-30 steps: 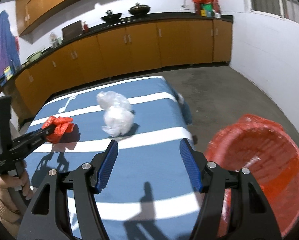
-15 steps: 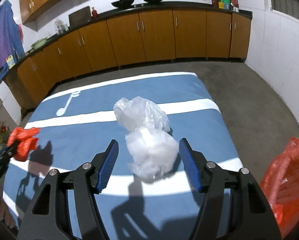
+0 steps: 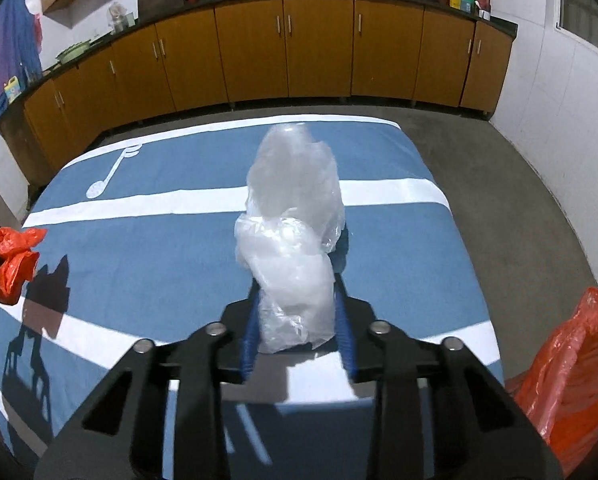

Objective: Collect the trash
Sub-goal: 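Carry the red and clear bags over the orange basket and open both tools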

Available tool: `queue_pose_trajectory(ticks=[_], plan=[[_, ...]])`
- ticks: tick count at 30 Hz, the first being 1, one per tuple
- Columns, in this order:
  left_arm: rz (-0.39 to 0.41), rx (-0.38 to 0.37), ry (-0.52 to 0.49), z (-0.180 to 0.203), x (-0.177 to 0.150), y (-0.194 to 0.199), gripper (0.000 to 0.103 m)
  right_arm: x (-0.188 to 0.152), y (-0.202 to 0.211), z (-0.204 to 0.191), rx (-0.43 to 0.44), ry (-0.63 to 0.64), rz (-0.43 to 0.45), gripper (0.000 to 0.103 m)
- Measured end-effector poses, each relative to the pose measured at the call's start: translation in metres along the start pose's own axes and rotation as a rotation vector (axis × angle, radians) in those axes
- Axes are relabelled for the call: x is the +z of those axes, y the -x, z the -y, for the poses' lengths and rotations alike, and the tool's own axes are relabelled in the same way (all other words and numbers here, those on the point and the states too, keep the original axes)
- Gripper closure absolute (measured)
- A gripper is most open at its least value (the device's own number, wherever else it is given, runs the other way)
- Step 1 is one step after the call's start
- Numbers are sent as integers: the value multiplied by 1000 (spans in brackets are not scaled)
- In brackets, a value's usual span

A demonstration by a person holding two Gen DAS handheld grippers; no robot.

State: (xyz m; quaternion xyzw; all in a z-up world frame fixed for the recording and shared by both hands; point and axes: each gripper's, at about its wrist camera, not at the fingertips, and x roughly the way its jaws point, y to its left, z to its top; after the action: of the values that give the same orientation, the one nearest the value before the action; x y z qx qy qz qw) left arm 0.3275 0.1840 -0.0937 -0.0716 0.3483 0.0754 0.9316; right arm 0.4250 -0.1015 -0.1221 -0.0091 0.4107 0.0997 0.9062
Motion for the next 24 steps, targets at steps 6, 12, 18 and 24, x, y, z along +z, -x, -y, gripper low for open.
queue_pose_trajectory(ticks=[6,12,18,24], plan=[[14,-29,-16,10,0,10,81,-16,30,10,35,-21,20,75],[31,-69,-41,29,-1,27,81,-38,67,14,67,-16,36,75],[56,-110,-70,50,-2,51,81,-50,104,18,78,-20,77,75],[76,-154,-103,71,-3,73,81,-56,134,24,59,-22,121,75]])
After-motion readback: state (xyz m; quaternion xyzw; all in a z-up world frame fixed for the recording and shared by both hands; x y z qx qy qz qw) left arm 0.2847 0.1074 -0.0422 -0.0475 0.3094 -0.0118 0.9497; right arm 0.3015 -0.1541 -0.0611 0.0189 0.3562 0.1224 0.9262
